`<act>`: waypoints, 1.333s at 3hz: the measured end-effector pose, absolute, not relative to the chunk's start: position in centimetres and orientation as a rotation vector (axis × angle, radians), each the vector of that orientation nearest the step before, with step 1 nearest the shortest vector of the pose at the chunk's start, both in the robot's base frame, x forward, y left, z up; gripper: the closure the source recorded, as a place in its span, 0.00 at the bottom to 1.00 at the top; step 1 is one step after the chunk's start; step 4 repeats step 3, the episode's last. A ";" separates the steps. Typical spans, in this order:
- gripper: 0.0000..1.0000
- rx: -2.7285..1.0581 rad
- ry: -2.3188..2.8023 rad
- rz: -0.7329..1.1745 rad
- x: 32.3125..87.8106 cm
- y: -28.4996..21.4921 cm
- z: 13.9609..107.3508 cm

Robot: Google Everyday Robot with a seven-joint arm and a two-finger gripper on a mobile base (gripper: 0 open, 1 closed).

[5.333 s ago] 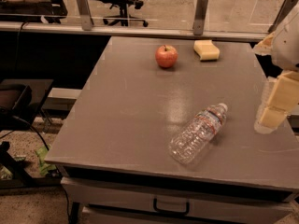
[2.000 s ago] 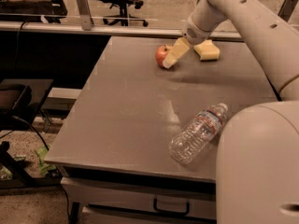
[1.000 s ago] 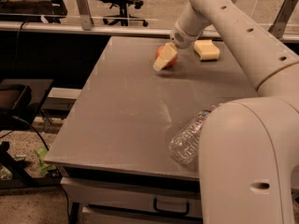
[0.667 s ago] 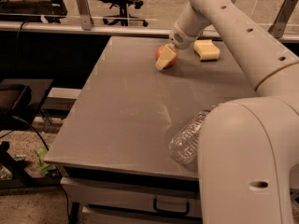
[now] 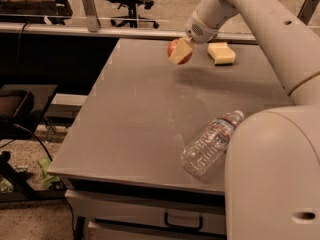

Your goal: Pick apple

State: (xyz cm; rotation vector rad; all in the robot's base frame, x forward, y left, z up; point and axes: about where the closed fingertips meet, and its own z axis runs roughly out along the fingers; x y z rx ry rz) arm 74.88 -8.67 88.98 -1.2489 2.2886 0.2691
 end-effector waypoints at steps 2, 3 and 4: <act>1.00 -1.333 2.124 0.290 70.0 -7.8 97.6; 1.00 -1.336 2.116 0.290 69.7 -7.7 98.0; 1.00 -1.336 2.116 0.290 69.7 -7.7 98.0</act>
Offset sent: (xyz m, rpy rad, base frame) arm -0.0592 0.0044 0.1086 0.0495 -0.1217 0.1218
